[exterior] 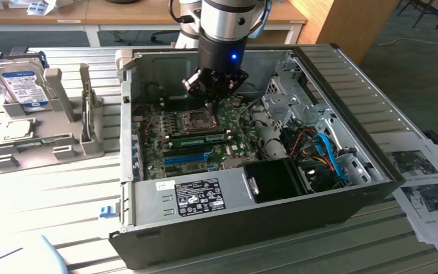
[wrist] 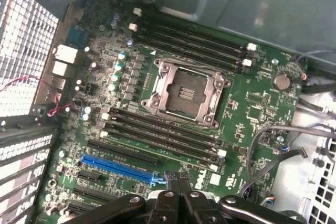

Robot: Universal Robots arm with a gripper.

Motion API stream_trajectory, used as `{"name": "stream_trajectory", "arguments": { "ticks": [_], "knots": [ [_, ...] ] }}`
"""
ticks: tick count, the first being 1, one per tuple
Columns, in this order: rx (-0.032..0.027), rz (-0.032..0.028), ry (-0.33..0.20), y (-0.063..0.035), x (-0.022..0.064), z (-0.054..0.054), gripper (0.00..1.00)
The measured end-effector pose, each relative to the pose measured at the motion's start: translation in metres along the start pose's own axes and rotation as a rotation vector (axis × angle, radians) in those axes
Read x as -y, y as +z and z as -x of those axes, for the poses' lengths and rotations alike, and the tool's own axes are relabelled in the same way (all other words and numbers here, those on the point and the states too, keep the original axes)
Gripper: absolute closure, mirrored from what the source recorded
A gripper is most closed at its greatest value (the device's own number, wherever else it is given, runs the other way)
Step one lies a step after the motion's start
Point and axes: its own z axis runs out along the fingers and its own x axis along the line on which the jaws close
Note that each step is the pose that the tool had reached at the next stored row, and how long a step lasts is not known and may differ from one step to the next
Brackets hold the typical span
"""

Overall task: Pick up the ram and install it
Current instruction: 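Press down the ram until it locks into place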

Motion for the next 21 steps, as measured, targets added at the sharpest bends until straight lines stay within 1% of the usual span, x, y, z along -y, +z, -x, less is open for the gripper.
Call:
{"name": "stream_trajectory", "arguments": {
  "ticks": [9,15,19,21],
  "knots": [
    [0.0054,-0.0003,0.156,0.0008,0.0,0.0,0.91],
    [0.0086,-0.0006,0.25,0.0015,0.0,0.0,0.91],
    [0.0106,-0.0008,0.307,0.0018,0.0001,0.0,0.91],
    [0.0109,-0.0008,0.315,0.0018,0.0001,0.0,0.91]
  ]
}}
